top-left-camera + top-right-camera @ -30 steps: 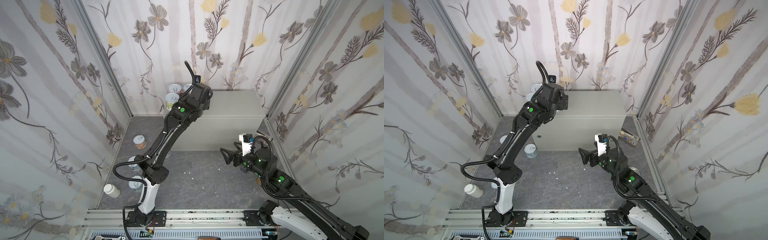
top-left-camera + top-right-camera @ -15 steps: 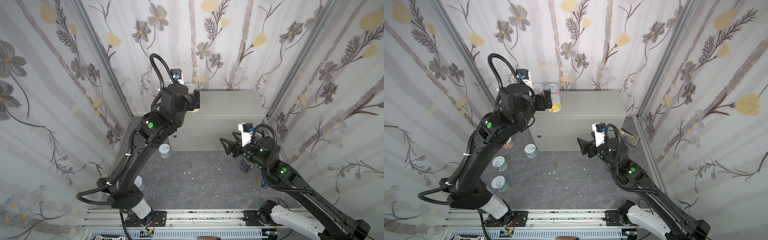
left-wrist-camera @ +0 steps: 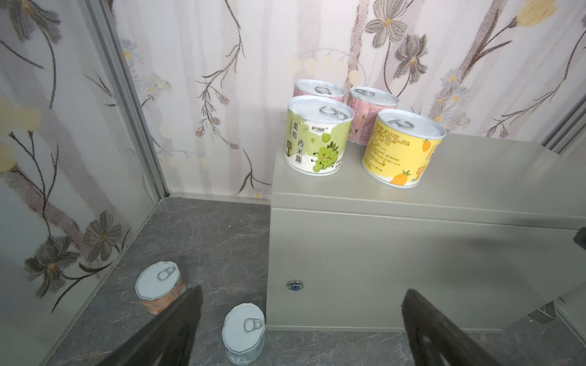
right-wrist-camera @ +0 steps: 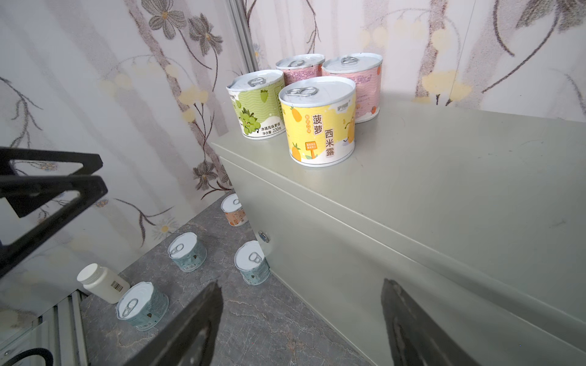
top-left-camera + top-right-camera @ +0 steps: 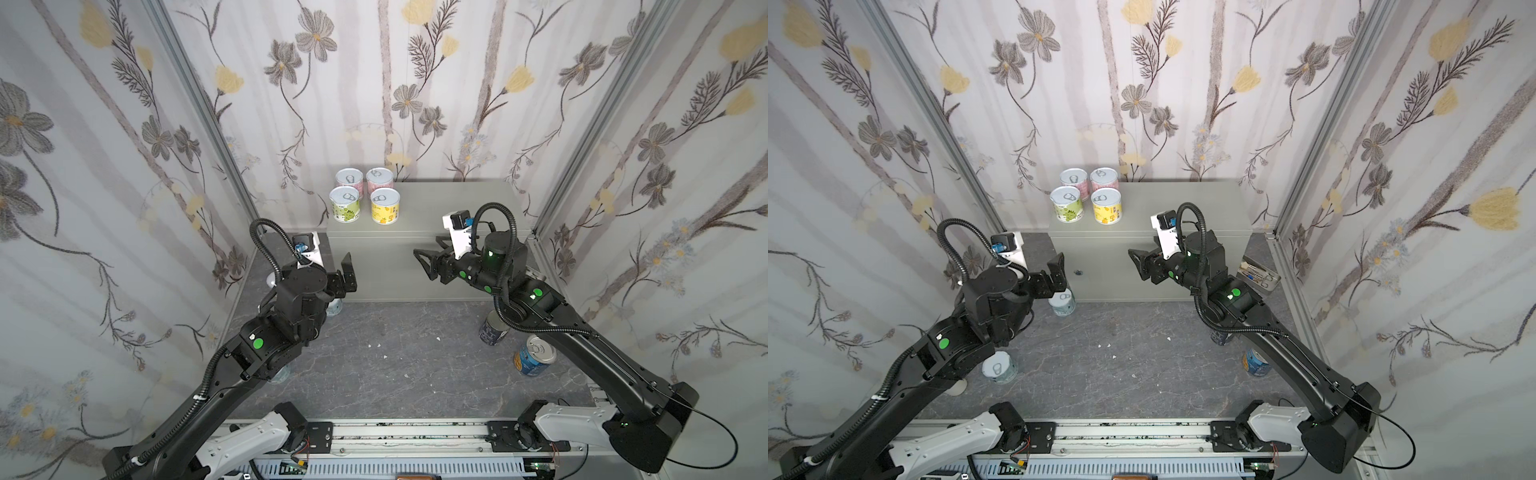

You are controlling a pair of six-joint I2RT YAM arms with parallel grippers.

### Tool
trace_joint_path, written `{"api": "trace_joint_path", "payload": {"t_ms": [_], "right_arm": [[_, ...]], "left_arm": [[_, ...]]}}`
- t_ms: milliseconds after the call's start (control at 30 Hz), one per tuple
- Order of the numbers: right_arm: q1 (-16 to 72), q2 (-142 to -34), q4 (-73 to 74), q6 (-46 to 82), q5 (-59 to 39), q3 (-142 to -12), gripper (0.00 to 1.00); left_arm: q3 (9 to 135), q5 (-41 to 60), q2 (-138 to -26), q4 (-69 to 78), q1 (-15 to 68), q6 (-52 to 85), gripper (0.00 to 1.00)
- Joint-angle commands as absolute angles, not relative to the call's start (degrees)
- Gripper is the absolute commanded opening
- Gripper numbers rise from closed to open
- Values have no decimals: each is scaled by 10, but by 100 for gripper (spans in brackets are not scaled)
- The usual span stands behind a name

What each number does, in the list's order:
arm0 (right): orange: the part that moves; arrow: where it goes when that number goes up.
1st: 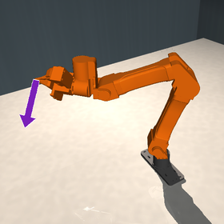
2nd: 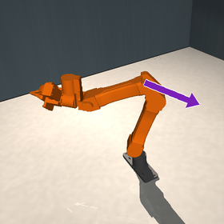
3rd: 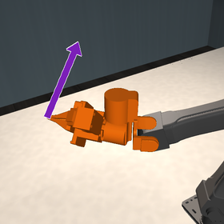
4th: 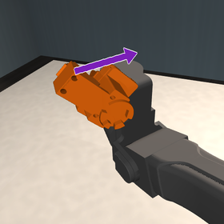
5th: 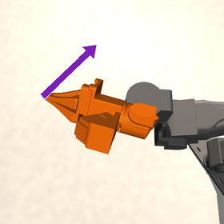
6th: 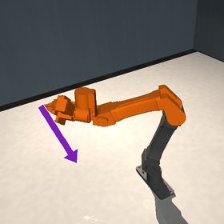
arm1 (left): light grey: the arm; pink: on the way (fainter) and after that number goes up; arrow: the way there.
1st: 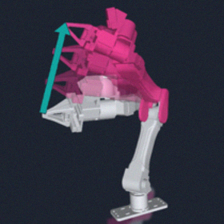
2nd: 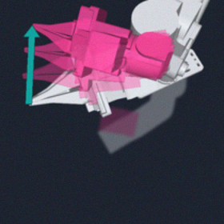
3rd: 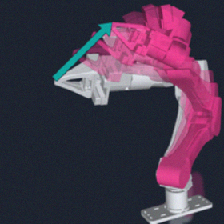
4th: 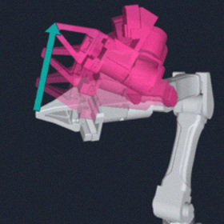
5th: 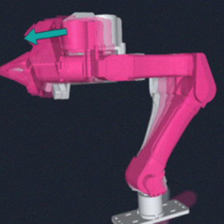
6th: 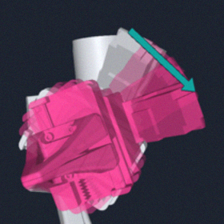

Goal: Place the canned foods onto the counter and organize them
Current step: 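Lower the yellow can beside the pink cans and open the left gripper, then withdraw the left arm down toward the teal cans on the floor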

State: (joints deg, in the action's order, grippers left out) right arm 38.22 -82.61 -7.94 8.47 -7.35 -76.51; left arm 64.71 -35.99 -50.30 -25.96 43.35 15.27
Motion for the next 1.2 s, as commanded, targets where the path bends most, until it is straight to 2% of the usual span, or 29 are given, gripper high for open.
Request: {"api": "trace_joint_path", "payload": {"t_ms": [0, 133, 500, 1167], "right_arm": [[373, -858, -75, 76, -107, -800, 74], [358, -902, -76, 73, -145, -844, 69], [345, -1017, -119, 43, -203, -968, 65], [332, -1130, -120, 53, -219, -1079, 54]], "left_arm": [[587, -361, -470, -241, 427, 197, 100], [504, -336, -451, -239, 419, 228, 100], [332, -310, -430, -142, 410, 319, 100], [230, -277, -484, -35, 407, 342, 100]]}}
